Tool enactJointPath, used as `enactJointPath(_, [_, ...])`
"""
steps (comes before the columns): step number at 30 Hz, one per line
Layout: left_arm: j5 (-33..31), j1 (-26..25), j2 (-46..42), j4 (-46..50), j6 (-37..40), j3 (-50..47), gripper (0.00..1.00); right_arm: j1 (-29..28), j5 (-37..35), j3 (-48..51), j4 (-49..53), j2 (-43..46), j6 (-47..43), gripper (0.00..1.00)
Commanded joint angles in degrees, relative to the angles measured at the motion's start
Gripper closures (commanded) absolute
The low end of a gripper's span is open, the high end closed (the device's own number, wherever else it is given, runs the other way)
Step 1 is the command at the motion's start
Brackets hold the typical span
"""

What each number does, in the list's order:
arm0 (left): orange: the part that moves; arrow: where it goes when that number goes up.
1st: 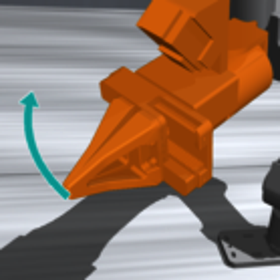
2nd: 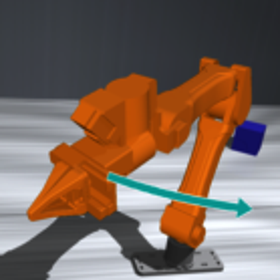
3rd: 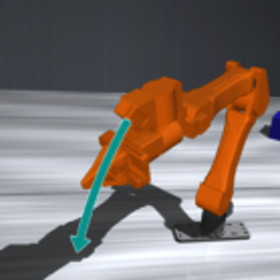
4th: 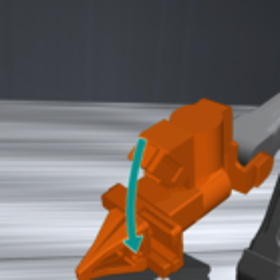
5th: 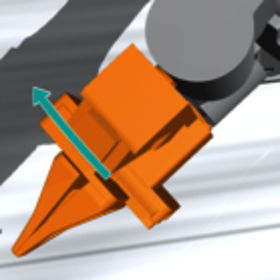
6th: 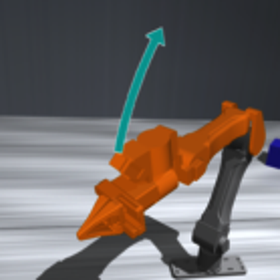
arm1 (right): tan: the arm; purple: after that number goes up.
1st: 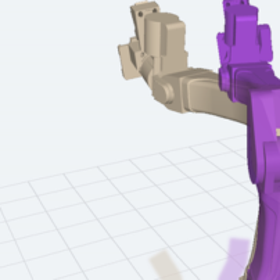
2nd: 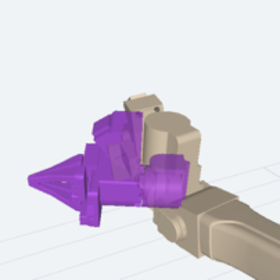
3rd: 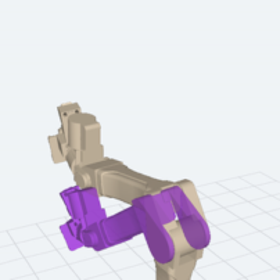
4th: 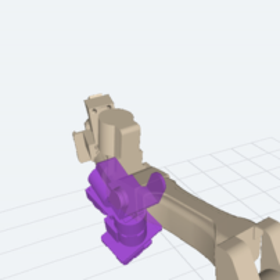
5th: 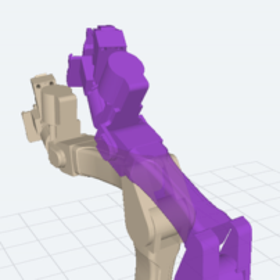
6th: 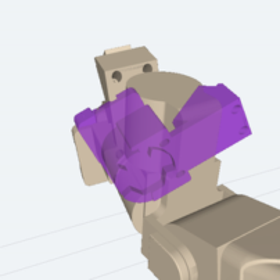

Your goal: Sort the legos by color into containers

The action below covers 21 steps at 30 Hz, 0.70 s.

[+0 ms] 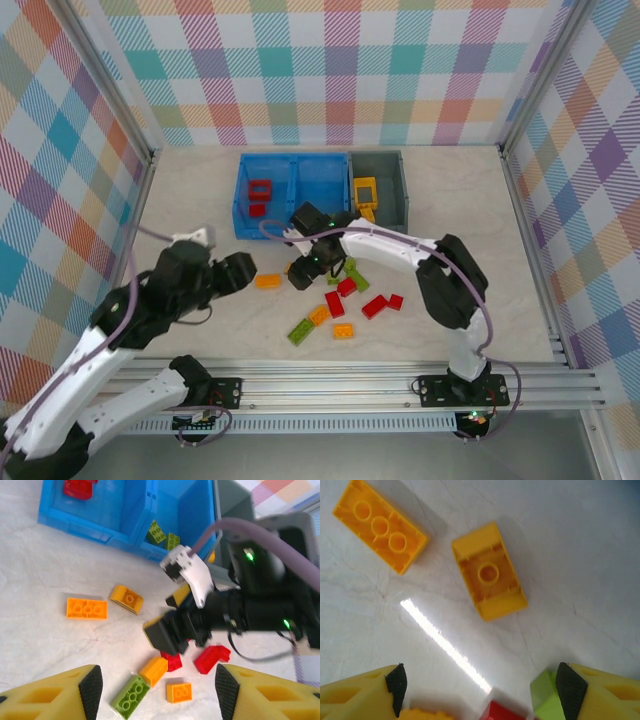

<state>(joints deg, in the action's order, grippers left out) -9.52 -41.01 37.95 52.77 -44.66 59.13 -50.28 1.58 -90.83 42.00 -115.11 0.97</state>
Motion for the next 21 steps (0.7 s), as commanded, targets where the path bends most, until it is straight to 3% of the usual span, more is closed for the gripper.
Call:
enactJointPath(1, [0.87, -0.45, -7.64, 3.96, -3.22, -1.97, 0.36, 0.09, -0.67, -5.69, 3.42, -4.98, -5.4, 0.2])
enactJointPath(10, [-0.95, -0.34, -17.74, 7.27, -6.39, -4.26, 0.35, 0.04, -4.13, -12.37, 3.08, -12.62, -6.07, 0.24])
enactJointPath(21, [0.22, -0.3, -17.11, 6.62, -5.96, -4.95, 0.35, -0.58, -3.39, -14.84, 3.67, -15.95, -4.64, 0.48])
